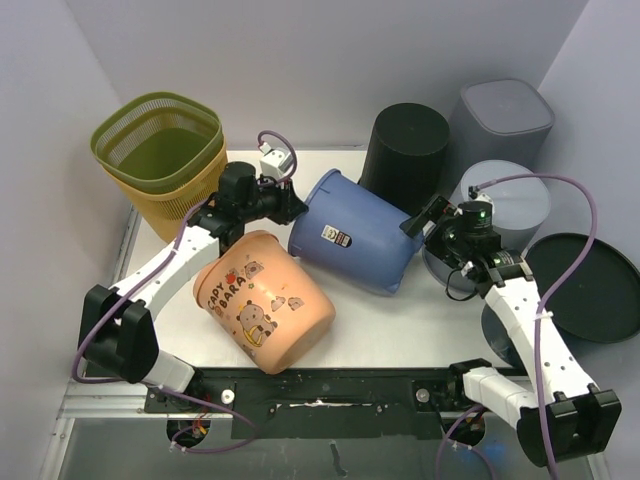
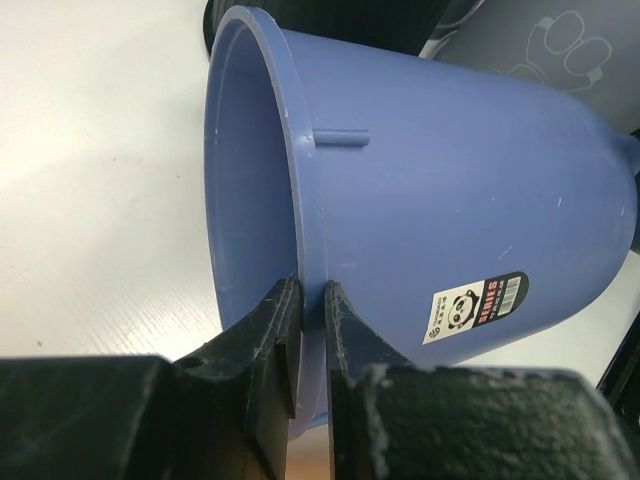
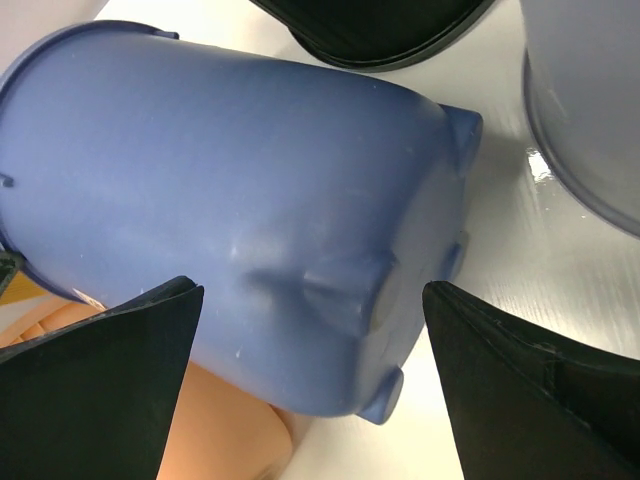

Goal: Turn the large container upside down
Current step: Turn the container upside down at the center of the board.

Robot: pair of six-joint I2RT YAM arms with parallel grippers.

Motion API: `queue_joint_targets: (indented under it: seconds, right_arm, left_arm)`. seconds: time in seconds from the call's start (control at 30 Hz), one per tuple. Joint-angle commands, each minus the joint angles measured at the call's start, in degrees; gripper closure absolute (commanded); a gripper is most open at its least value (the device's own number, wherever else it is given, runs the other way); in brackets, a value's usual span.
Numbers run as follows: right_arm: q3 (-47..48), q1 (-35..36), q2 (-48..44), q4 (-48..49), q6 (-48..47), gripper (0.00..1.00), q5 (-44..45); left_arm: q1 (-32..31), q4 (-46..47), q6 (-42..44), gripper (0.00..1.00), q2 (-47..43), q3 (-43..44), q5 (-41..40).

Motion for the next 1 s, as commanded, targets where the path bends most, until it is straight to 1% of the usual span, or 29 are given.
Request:
queue_joint_targets:
  seconds: [0.0, 0.33, 0.5, 0.63, 0.77, 0.97]
  right_arm:
    - [-1.44, -0.30, 0.94, 6.86, 1.25, 0.02, -3.15]
    - [-5.16, -0.14, 1.75, 11.01, 3.57, 0.02, -7.53]
    - [-5.35, -0.05, 2.67, 12.79, 1.13, 0.02, -11.37]
    - [-4.54, 0.05, 2.32, 15.85, -0.66, 0.02, -15.72]
    - [-2.92, 0.03, 0.75, 16.97, -1.26, 0.02, -17.77]
    - [1.11, 0.22, -2.06, 15.18, -1.17, 0.02, -19.46]
  left_arm:
    - [0.66, -4.82, 4.05, 1.00, -2.03, -2.78, 0.77]
    - [1.30, -4.80, 3.73, 1.00, -2.09, -3.39, 1.63]
    - [1.30, -4.82, 3.78, 1.00, -1.85, -3.52, 1.64]
    - [1.30, -4.72, 3.98, 1.00, -1.78, -3.73, 1.64]
    - [1.25, -4.65, 3.99, 1.00, -1.66, -3.99, 1.47]
    - [1.30, -4.03, 3.59, 1.00, -1.26, -4.01, 1.40]
